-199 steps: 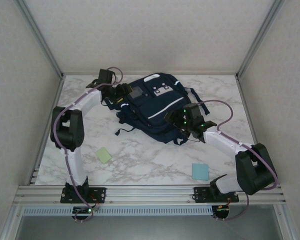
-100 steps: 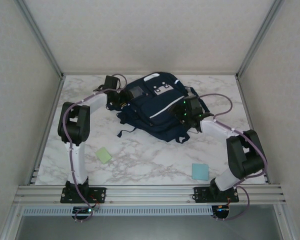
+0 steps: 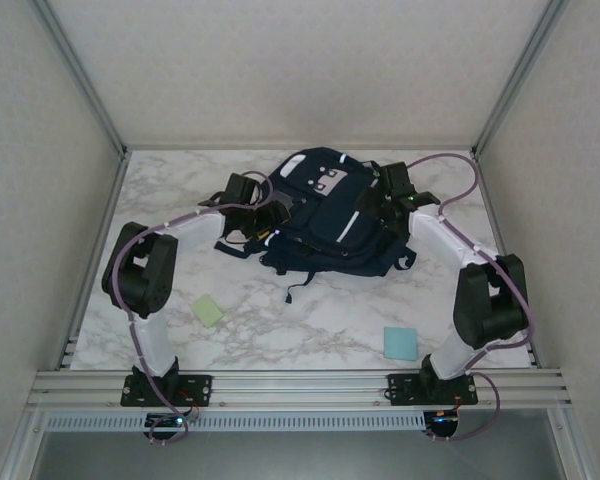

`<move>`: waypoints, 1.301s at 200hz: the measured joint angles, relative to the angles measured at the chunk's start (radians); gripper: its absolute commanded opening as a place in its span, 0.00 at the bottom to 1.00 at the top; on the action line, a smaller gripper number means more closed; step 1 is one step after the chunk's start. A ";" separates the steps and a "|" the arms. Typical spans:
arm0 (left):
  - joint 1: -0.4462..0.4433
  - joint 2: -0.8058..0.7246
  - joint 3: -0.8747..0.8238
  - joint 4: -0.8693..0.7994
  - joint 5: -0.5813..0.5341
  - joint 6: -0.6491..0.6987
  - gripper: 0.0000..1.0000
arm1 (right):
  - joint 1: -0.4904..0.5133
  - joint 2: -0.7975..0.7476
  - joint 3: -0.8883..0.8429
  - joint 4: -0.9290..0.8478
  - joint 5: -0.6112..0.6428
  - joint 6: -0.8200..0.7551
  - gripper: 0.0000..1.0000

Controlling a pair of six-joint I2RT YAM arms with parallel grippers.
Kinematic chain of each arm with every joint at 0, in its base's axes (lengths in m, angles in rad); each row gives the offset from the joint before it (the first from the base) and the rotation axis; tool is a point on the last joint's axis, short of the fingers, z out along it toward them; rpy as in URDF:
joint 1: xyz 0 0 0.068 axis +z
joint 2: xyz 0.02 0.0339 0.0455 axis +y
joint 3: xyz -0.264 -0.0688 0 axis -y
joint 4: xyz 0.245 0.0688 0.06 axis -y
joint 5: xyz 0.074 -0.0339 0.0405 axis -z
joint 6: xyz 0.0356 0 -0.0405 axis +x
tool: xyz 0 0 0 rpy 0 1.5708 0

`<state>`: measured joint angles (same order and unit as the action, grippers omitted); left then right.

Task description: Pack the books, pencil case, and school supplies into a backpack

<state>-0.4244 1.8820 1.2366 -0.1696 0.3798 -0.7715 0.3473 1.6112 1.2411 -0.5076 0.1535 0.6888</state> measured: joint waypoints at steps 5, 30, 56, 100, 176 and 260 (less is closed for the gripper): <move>0.003 -0.010 -0.001 -0.006 0.000 -0.003 0.74 | 0.012 -0.011 0.009 -0.028 0.018 -0.011 0.91; 0.028 -0.057 -0.002 -0.015 -0.001 -0.008 0.75 | 0.105 -0.056 0.070 -0.152 0.105 -0.051 0.93; 0.095 -0.097 -0.025 -0.011 -0.003 -0.008 0.75 | 0.238 -0.051 0.148 -0.239 0.172 -0.074 0.95; 0.170 -0.166 -0.132 -0.012 -0.027 -0.008 0.75 | 0.435 0.090 0.288 -0.312 0.222 -0.104 0.97; 0.191 -0.237 -0.228 -0.006 -0.027 -0.015 0.76 | 0.615 0.509 0.605 -0.380 0.364 -0.124 0.99; 0.191 -0.264 -0.247 -0.007 -0.026 -0.015 0.76 | 0.596 0.730 0.805 -0.474 0.544 -0.117 0.99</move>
<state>-0.2337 1.6184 0.9894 -0.1764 0.3534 -0.7864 0.9432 2.3409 2.0460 -0.9813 0.6975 0.5720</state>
